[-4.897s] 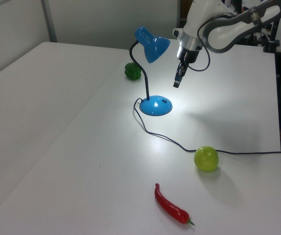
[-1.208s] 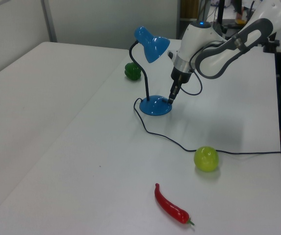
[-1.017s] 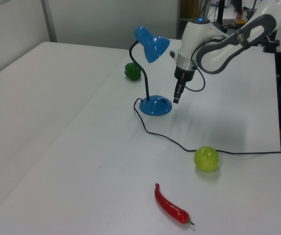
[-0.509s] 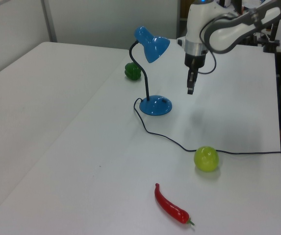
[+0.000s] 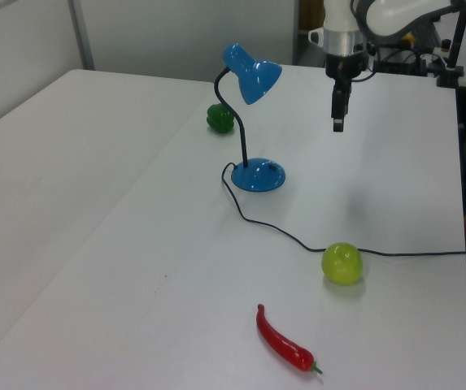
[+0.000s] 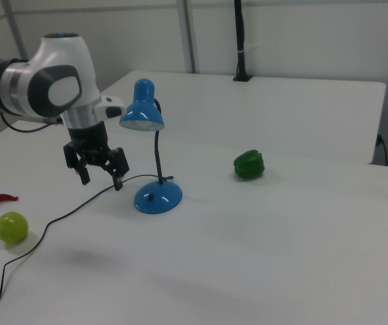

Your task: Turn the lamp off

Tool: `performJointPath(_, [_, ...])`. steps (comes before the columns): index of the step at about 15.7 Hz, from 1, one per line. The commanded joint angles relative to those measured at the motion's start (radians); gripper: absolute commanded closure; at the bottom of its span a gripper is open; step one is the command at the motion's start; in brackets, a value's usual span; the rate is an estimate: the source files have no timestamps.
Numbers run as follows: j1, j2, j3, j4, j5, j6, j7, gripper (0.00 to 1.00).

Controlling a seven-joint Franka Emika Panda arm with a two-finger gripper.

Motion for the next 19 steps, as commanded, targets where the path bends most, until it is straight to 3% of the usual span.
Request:
performJointPath(1, [0.025,-0.048,-0.005,0.057,-0.001,-0.094,0.105,0.00])
performJointPath(6, [0.046,-0.048,-0.002,0.209,0.005,-0.261,0.205,0.00])
performJointPath(11, [0.054,-0.047,0.024,0.264,0.013,-0.271,0.300,0.00])
performJointPath(14, [0.049,-0.042,0.030,0.264,0.019,-0.254,0.252,0.00])
performJointPath(19, [0.043,-0.030,0.016,0.263,0.026,-0.159,0.035,0.00])
